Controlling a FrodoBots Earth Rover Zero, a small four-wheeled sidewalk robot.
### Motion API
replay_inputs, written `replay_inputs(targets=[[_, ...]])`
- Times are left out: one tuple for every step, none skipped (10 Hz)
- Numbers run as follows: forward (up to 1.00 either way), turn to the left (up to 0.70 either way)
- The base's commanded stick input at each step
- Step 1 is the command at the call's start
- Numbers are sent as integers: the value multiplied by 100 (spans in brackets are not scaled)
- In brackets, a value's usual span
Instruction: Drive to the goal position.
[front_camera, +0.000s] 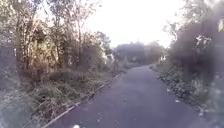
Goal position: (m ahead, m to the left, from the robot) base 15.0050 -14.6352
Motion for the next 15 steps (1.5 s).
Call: replay_inputs(targets=[[70, 0], [70, 0], [70, 0], [70, 0], [70, 0], [70, 0], [70, 0], [70, 0], [70, 0], [70, 0], [70, 0], [70, -5], [70, -10], [70, -13], [70, -14]])
